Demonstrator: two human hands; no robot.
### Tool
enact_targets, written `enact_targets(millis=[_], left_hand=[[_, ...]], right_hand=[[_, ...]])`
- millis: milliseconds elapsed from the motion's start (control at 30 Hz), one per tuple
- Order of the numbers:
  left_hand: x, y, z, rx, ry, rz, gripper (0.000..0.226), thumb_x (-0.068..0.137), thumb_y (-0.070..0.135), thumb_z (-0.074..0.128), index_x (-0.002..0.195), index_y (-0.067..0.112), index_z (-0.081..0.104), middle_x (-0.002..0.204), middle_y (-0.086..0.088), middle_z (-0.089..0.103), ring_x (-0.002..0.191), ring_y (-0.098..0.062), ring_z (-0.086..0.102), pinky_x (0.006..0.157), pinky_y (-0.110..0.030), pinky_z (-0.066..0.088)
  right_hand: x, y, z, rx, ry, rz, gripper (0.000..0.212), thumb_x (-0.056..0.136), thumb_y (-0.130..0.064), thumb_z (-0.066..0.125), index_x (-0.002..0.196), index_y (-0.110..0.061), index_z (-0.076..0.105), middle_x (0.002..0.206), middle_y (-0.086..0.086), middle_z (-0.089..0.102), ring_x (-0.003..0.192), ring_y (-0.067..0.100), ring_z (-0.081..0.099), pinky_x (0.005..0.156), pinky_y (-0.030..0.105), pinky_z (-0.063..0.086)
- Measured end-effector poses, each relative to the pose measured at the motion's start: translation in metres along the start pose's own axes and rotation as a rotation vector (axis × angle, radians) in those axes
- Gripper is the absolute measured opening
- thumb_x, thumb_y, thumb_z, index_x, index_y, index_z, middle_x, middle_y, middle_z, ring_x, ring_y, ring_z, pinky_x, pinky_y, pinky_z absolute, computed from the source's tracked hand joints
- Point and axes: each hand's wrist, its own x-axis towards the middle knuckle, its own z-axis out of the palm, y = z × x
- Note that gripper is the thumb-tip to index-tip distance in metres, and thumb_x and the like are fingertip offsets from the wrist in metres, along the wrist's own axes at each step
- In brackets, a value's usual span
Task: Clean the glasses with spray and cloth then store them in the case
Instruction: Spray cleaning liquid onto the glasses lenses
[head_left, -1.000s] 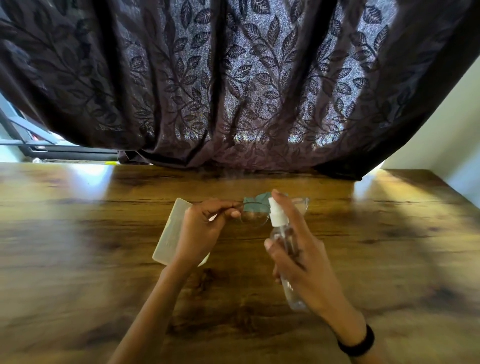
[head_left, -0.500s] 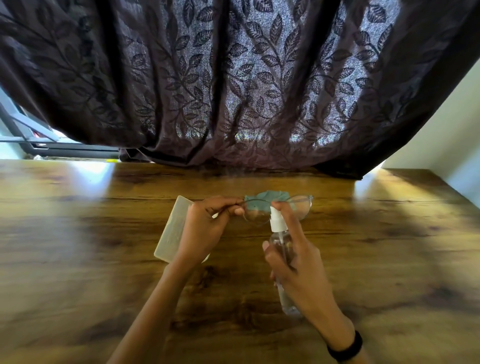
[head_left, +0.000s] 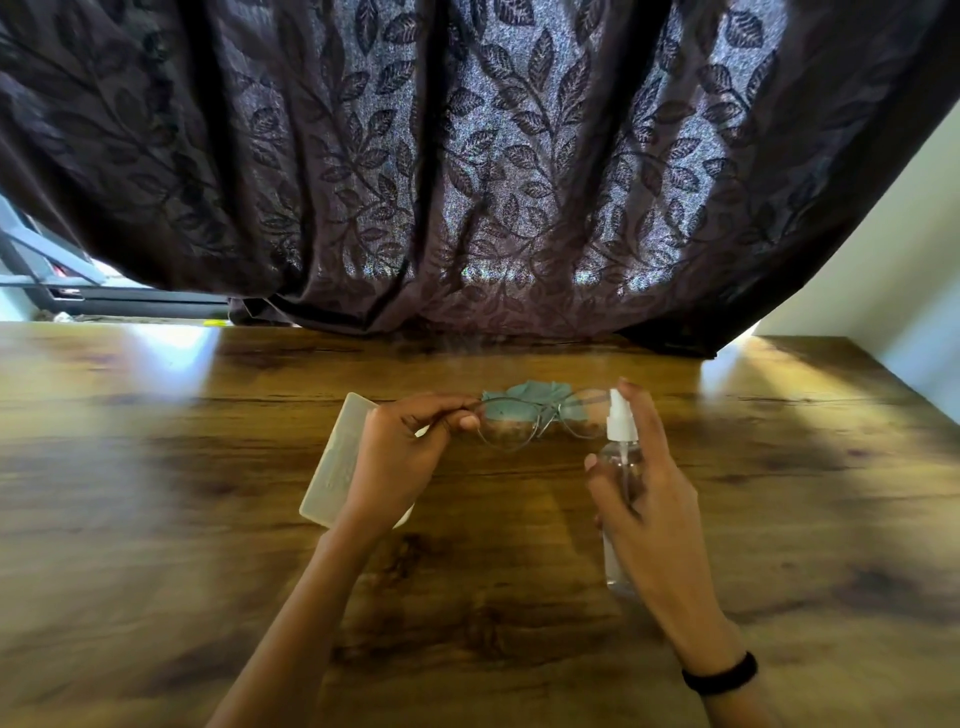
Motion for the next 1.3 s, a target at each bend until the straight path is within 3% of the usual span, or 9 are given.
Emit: enact_targets(millis=[100,200,267,533,733,867,1100,1200,1300], left_hand=[[0.000,0.000,0.000,-0.006,0.002,0.005,0.016,0.073,0.030,0.061,0.087,0.038,0.066,0.088,0.022,0.068,0.088,0.002,0.065,0.076,-0.011,0.049],[0.000,0.000,0.000,0.003,0.001,0.005,0.016,0.073,0.031,0.061,0.087,0.037,0.066,0.089,0.018,0.068,0.088,0.001,0.065,0.077,-0.012,0.049],[0.000,0.001,0.000,0.019,-0.003,0.004,0.016,0.074,0.030,0.061,0.088,0.036,0.065,0.089,0.017,0.068,0.089,0.002,0.065,0.077,-0.011,0.049],[-0.001,0.001,-0.001,0.078,0.017,-0.004,0.026,0.076,0.014,0.064,0.087,0.038,0.064,0.087,0.021,0.066,0.088,0.006,0.064,0.076,-0.008,0.048],[-0.001,0.001,0.001,0.099,0.014,-0.001,0.020,0.075,0.019,0.063,0.092,0.029,0.065,0.087,0.022,0.065,0.087,0.010,0.062,0.075,-0.005,0.046],[-0.001,-0.003,0.000,0.119,0.016,-0.024,0.025,0.077,0.005,0.066,0.093,0.025,0.066,0.088,0.019,0.066,0.088,0.006,0.063,0.076,-0.007,0.047],[-0.001,0.004,0.000,0.058,0.019,-0.021,0.017,0.072,0.031,0.061,0.087,0.038,0.065,0.087,0.024,0.065,0.087,0.009,0.063,0.074,-0.005,0.046],[-0.001,0.006,0.000,0.053,0.019,-0.017,0.016,0.072,0.031,0.061,0.086,0.039,0.064,0.086,0.025,0.065,0.087,0.009,0.062,0.073,-0.005,0.046],[-0.001,0.006,0.000,0.058,0.019,0.000,0.018,0.072,0.032,0.059,0.088,0.036,0.065,0.087,0.022,0.065,0.087,0.010,0.062,0.074,-0.005,0.046]], right_hand=[[0.001,0.007,-0.004,-0.063,0.029,0.001,0.063,0.086,-0.024,0.053,0.138,-0.042,0.022,0.073,-0.002,0.054,0.055,0.016,0.053,0.050,0.042,0.052],[0.001,0.011,-0.005,-0.081,0.038,0.006,0.063,0.084,-0.025,0.053,0.139,-0.038,0.024,0.070,-0.011,0.048,0.054,0.005,0.050,0.051,0.014,0.042],[0.000,0.011,-0.005,-0.091,0.033,0.012,0.061,0.084,-0.025,0.053,0.137,-0.035,0.026,0.069,-0.013,0.045,0.056,0.004,0.051,0.051,0.009,0.038],[-0.001,0.010,-0.005,-0.045,0.114,0.000,0.061,0.087,-0.034,0.048,0.138,-0.046,0.016,0.079,0.000,0.054,0.056,0.016,0.051,0.051,0.035,0.048],[-0.006,-0.004,0.012,-0.063,-0.003,-0.105,0.060,0.087,-0.043,0.047,0.139,-0.042,0.018,0.095,-0.007,0.050,0.072,-0.002,0.054,0.053,0.004,0.039],[-0.010,-0.011,0.024,-0.046,-0.066,-0.125,0.052,0.085,-0.045,0.040,0.134,-0.044,0.021,0.089,-0.012,0.048,0.075,-0.006,0.052,0.052,0.005,0.040],[-0.006,0.003,0.011,0.019,0.097,-0.082,0.059,0.087,-0.044,0.044,0.138,-0.046,0.015,0.095,0.006,0.057,0.063,-0.001,0.049,0.055,0.004,0.037],[-0.003,0.015,0.006,0.038,0.161,0.022,0.069,0.087,-0.048,0.046,0.141,-0.043,0.004,0.122,0.017,0.055,0.078,0.009,0.059,0.068,0.017,0.050],[-0.002,0.030,0.002,0.086,0.199,0.118,0.075,0.087,-0.034,0.053,0.144,-0.031,0.005,0.149,0.001,0.026,0.113,0.018,0.053,0.086,0.033,0.049]])
